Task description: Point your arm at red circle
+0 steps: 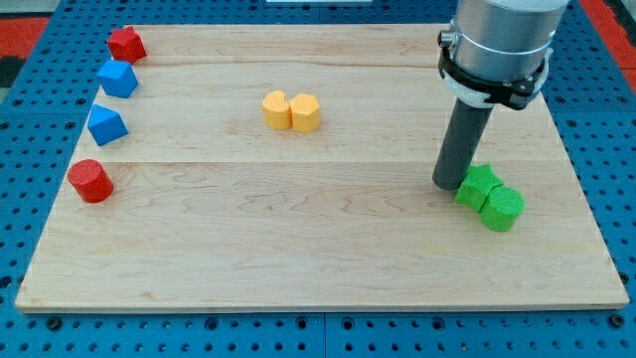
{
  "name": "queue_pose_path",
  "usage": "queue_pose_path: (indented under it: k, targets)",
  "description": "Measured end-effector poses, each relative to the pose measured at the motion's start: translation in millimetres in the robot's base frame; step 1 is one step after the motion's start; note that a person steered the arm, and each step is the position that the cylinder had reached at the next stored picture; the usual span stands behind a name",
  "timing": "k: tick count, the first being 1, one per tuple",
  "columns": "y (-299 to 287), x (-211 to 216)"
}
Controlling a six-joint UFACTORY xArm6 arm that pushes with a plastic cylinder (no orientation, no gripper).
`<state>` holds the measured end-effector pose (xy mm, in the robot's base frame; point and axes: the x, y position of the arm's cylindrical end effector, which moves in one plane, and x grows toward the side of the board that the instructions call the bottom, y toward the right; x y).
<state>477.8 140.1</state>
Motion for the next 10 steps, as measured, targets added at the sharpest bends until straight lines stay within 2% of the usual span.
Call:
queue_pose_path:
  k: [1, 3, 5, 6, 7, 8, 10]
  targets:
    - [-24.2, 0.2]
    - [-113.2, 0.2]
    - [-166.0, 39.8]
    - [-213.1, 70.7]
    - [-275.7, 81.7]
    - [-337.1, 78.2]
    - [-412.4, 65.9]
